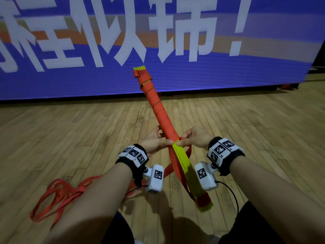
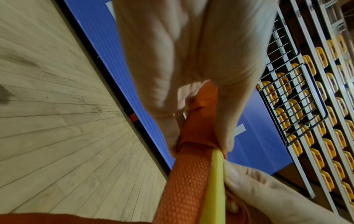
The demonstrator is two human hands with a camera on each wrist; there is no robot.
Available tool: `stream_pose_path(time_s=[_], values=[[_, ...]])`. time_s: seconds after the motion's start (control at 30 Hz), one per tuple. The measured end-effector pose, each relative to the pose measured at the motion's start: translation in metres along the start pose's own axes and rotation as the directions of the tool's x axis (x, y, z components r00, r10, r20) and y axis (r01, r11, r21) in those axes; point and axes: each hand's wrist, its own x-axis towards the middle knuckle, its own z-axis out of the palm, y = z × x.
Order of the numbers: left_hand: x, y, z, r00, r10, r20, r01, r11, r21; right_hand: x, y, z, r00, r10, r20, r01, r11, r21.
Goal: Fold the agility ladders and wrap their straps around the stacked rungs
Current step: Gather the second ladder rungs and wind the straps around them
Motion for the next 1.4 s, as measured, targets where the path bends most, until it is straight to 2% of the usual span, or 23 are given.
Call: stream_pose_path(time_s=[0.17, 0.3, 0.5, 0.67, 0.83, 1.07, 1.4], values=[[0.001, -0.001, 0.003, 0.997, 0.033, -0.071, -0.029, 0.998, 0.054, -0.001, 0.002, -0.002, 1.000, 0.001, -0.012, -0.001, 1.000, 0.007], [-0.001, -0.001, 0.005, 0.992, 0.058, -0.113, -0.052, 0.997, 0.053, -0.001, 0.002, -0.005, 0.999, 0.000, 0.046, -0.001, 0.999, 0.038], [-0.003, -0.001, 0.009, 0.983, 0.080, -0.168, -0.059, 0.990, 0.125, -0.002, 0.002, -0.004, 0.994, 0.009, 0.105, -0.010, 1.000, 0.009], [-0.001, -0.002, 0.012, 0.965, 0.123, -0.230, -0.075, 0.975, 0.209, -0.003, -0.001, -0.001, 0.995, 0.031, 0.090, -0.026, 0.998, -0.049], [0.000, -0.003, 0.009, 0.967, 0.133, -0.217, -0.088, 0.975, 0.203, -0.002, -0.002, 0.002, 0.999, 0.011, 0.049, -0.006, 0.995, -0.095], [-0.004, -0.001, 0.004, 0.996, 0.049, -0.071, -0.043, 0.996, 0.080, -0.005, 0.002, -0.006, 0.996, -0.012, 0.088, 0.017, 0.998, -0.059], [0.004, -0.009, 0.014, 0.971, 0.123, -0.204, -0.083, 0.978, 0.192, 0.000, 0.006, -0.004, 0.998, 0.059, 0.008, -0.058, 0.991, -0.118]])
